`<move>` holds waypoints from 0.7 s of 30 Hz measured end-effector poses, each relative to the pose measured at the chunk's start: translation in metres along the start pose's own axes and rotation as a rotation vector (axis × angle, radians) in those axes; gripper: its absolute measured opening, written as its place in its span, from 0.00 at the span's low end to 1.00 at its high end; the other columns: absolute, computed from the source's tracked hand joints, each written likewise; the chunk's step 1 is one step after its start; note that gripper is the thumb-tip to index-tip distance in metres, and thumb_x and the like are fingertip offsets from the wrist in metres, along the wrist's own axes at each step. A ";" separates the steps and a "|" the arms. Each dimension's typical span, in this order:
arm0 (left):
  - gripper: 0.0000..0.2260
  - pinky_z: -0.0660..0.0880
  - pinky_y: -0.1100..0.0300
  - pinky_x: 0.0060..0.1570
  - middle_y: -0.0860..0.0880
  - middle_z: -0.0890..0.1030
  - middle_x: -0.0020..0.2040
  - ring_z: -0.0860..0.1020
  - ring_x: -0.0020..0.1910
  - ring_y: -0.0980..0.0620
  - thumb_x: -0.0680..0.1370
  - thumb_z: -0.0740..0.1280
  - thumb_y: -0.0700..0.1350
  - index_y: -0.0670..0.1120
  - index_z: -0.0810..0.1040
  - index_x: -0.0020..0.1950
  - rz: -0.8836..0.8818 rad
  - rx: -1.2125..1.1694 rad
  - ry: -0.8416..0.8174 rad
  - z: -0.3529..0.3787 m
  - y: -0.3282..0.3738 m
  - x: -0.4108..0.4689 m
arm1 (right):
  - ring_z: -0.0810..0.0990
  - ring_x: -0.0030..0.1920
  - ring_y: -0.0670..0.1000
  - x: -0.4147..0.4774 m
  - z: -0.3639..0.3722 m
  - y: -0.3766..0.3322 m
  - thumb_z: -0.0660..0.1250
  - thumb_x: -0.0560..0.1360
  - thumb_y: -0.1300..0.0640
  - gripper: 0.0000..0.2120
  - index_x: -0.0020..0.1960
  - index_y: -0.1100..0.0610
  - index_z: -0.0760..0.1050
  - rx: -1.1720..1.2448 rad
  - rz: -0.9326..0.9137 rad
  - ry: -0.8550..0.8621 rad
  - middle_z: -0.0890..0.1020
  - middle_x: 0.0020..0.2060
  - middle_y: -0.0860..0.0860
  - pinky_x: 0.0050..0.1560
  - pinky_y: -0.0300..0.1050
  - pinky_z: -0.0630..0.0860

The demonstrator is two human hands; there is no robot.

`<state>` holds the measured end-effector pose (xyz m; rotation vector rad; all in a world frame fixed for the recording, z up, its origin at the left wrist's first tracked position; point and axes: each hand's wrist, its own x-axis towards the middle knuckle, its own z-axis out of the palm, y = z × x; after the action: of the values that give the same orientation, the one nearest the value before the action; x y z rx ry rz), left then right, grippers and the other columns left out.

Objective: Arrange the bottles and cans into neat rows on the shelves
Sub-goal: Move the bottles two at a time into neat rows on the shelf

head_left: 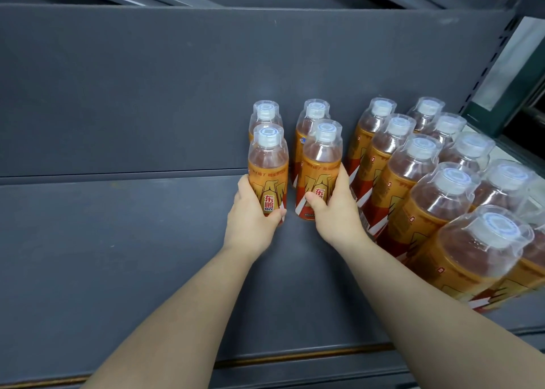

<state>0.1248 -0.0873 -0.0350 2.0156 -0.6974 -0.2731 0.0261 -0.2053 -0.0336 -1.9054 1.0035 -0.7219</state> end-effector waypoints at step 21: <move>0.34 0.76 0.50 0.61 0.51 0.75 0.65 0.77 0.63 0.48 0.74 0.75 0.52 0.51 0.58 0.72 -0.050 0.071 0.007 0.007 0.005 0.018 | 0.72 0.69 0.53 0.010 0.013 -0.007 0.74 0.75 0.55 0.38 0.76 0.51 0.55 0.021 0.045 0.034 0.71 0.69 0.50 0.66 0.51 0.72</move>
<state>0.1341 -0.1046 -0.0329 2.1029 -0.6616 -0.2742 0.0441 -0.2060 -0.0324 -1.8517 1.0526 -0.7377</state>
